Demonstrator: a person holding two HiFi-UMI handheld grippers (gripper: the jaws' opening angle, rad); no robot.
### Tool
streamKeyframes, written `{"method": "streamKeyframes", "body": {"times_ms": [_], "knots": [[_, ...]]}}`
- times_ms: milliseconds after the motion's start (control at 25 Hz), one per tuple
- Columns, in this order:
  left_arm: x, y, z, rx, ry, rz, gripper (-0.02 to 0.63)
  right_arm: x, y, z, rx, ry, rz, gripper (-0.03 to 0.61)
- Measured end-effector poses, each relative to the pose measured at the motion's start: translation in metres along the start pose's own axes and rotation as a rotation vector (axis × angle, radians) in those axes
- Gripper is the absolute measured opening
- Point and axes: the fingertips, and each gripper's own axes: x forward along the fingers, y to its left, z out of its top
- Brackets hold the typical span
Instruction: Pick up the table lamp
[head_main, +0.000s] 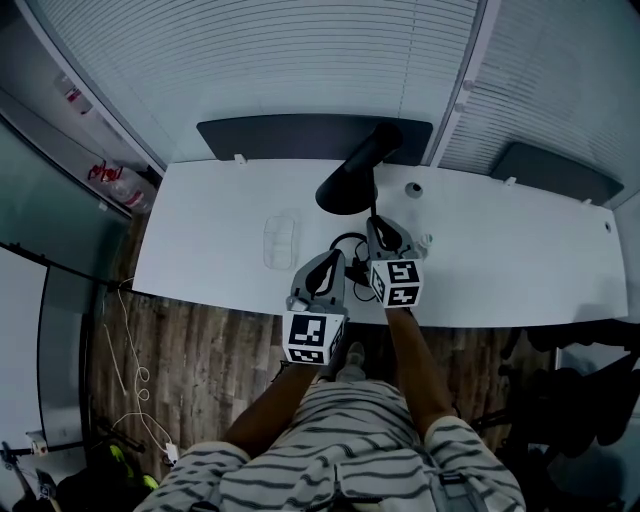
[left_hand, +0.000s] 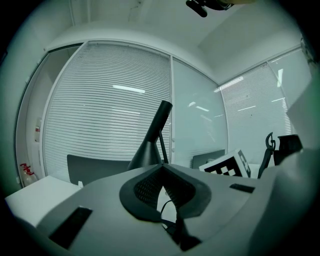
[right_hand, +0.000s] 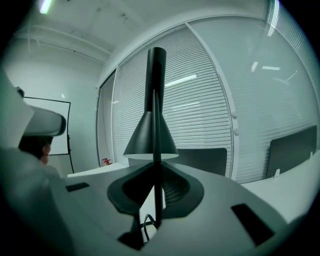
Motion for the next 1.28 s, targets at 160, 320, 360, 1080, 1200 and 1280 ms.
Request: {"method": "streamKeyframes", "body": {"times_ms": [160,320,360,1080,1200,1280], "knots": [[0.001,0.003,0.002,-0.019,-0.002,0.001,0.003,-0.014,0.007,0.030,0.008,-0.045,0.006,0.044],[-0.001,0.002,0.006,-0.024,-0.015,-0.005,0.003,-0.030,0.013,0.056,0.037,-0.089,-0.008,0.044],[-0.001,0.002,0.008,-0.024,-0.021,-0.006,0.003,-0.032,0.014,0.061,0.044,-0.099,-0.009,0.044],[-0.002,-0.001,0.028,-0.027,-0.075,-0.018,0.005,-0.067,0.037,0.084,0.062,-0.122,-0.028,0.046],[-0.003,-0.004,0.029,-0.027,-0.074,-0.027,0.005,-0.077,0.043,0.086,0.054,-0.126,-0.032,0.046],[-0.004,-0.005,0.029,-0.026,-0.076,-0.030,0.005,-0.082,0.047,0.088,0.042,-0.132,-0.034,0.046]]}}
